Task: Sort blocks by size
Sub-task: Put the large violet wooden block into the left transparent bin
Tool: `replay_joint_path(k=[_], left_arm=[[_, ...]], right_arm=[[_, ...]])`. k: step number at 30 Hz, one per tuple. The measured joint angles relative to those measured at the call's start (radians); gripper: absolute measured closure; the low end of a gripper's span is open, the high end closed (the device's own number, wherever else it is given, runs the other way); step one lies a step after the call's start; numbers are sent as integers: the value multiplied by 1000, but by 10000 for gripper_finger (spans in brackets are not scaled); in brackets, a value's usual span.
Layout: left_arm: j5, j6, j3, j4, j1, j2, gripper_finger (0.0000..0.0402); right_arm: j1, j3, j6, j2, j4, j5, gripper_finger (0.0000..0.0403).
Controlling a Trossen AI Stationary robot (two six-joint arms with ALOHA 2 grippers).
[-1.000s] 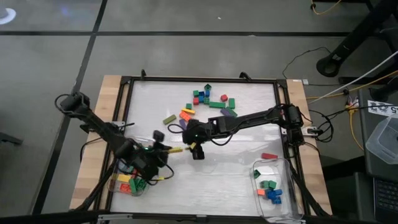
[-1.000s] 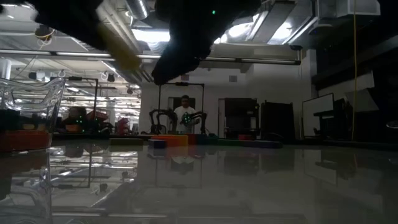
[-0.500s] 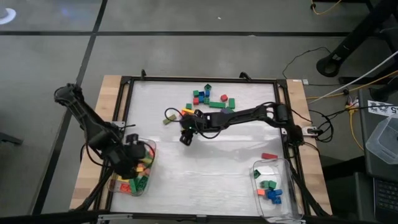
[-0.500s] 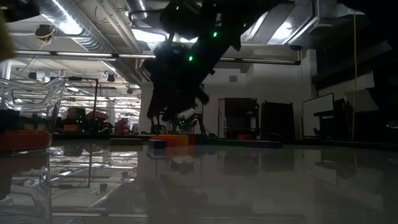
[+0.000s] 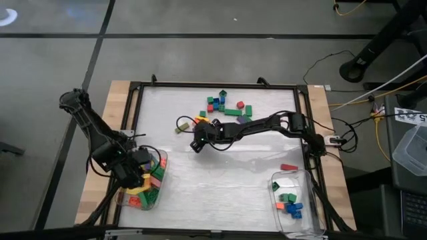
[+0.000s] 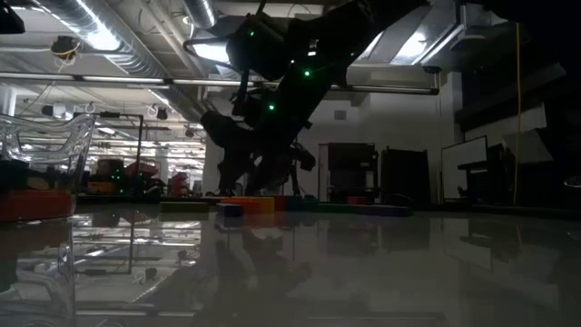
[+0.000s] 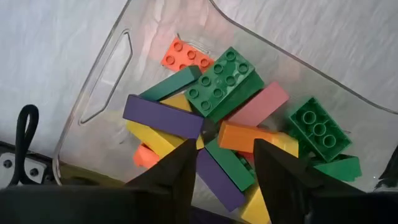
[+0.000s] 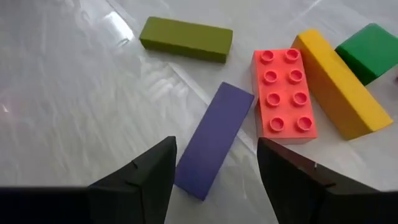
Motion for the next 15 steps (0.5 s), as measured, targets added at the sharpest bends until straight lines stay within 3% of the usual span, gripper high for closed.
replay_joint_path(k=[15], left_arm=[[-4,8,-1,-5,0,0,242]], right_arm=[[3,5,75,92,66,16,183]])
